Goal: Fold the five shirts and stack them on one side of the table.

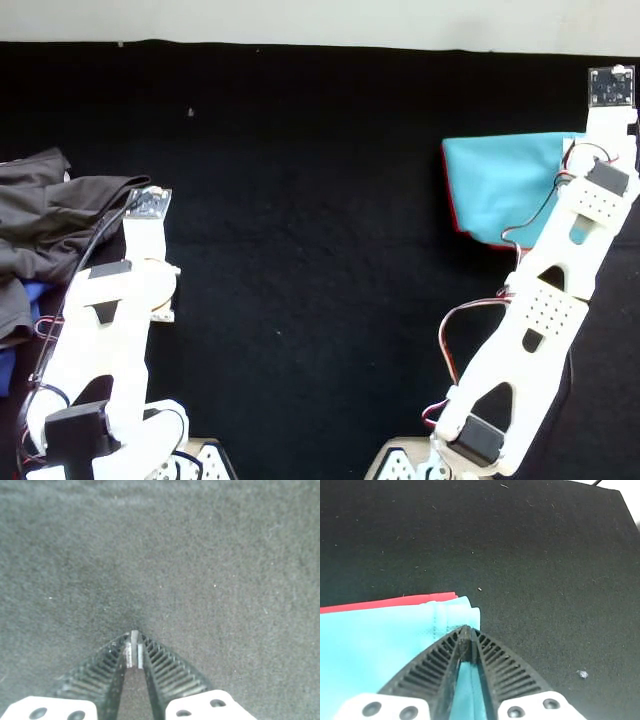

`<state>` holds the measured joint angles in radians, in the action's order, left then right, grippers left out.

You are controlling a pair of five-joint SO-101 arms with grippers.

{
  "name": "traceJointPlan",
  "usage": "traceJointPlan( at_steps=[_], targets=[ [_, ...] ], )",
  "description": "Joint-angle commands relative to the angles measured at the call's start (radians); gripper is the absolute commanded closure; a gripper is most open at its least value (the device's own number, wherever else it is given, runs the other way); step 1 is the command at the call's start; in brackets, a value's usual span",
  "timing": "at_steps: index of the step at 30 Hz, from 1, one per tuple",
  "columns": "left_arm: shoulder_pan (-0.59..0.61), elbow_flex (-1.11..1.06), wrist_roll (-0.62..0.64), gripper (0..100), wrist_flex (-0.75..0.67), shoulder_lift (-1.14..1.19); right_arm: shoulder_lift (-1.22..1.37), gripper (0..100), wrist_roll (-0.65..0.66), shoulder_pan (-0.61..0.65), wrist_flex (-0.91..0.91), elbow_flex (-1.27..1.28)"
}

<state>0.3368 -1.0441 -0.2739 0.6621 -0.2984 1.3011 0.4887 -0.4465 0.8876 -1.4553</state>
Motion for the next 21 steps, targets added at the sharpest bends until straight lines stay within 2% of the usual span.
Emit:
traceJointPlan(
  at_steps=[1,5,10,14,17,21],
  targets=[
    [0.005,-0.002,-0.005,99,-0.026,-0.005,-0.030,96.2,0.006,-0.016,-0.013,-0.050],
    [0.005,-0.002,-0.005,99,-0.026,-0.005,-0.077,85.2,0.003,-0.024,0.039,-0.150],
    [0.005,-0.002,-0.005,99,-0.026,-0.005,-0.173,84.8,-0.074,-0.013,0.094,-0.286],
    [0.005,-0.002,-0.005,99,-0.026,-0.005,-0.305,85.0,-0.198,-0.012,0.148,-0.311],
    [0.005,-0.002,-0.005,99,-0.026,-0.005,-0.423,85.0,-0.296,0.005,0.285,-0.311],
    [0.013,0.008,-0.003,99,-0.009,-0.016,-0.536,85.0,-0.304,0.056,0.506,-0.311]
  ],
)
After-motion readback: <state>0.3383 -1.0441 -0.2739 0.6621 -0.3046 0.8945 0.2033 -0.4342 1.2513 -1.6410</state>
